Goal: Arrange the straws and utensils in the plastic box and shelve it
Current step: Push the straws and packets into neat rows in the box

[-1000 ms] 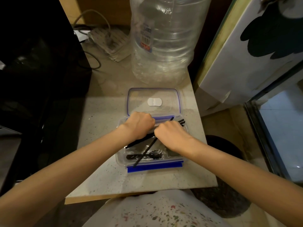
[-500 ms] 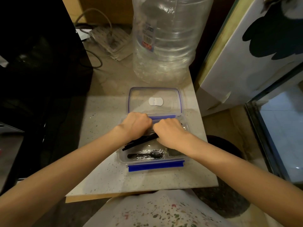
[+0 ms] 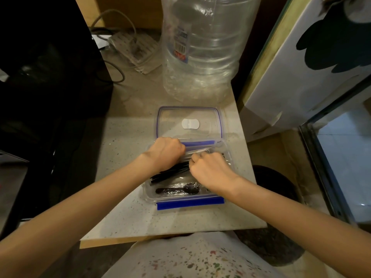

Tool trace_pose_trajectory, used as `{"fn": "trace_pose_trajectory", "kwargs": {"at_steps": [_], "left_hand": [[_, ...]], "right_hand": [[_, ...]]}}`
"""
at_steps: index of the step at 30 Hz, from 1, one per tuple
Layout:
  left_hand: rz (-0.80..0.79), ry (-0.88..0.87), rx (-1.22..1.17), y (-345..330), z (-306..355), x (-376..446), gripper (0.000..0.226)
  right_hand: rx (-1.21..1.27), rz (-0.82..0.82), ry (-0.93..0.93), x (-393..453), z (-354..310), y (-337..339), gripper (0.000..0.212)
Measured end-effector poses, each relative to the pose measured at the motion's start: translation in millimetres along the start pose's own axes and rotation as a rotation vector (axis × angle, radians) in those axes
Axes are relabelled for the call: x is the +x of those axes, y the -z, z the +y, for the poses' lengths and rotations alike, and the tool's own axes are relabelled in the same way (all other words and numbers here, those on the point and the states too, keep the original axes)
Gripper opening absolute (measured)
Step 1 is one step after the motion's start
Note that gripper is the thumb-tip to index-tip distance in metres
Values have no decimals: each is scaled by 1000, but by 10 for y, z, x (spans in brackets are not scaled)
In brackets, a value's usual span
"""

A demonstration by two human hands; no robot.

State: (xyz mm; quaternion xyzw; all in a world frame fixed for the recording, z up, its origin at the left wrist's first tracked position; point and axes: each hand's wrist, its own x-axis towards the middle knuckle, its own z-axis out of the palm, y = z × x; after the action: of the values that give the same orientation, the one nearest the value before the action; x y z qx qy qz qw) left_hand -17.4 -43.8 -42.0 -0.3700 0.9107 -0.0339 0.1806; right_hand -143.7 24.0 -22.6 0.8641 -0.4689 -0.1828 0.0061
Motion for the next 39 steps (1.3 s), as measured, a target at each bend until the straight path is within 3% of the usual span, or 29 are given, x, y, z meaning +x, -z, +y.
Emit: {"fn": "trace_pose_trajectory", "kwargs": {"at_steps": [9,27,39], "left_hand": [[16,-7,0,1,4,-10,21],[21,1,-27,0,13,-14,21],[13,15,3,2,21,-15,20]], "right_hand": [[44,-28,-58,55,-52,-85,35],[38,-10,92,159,-26,-112,26],[109,33,48,57,38,-74,27]]}}
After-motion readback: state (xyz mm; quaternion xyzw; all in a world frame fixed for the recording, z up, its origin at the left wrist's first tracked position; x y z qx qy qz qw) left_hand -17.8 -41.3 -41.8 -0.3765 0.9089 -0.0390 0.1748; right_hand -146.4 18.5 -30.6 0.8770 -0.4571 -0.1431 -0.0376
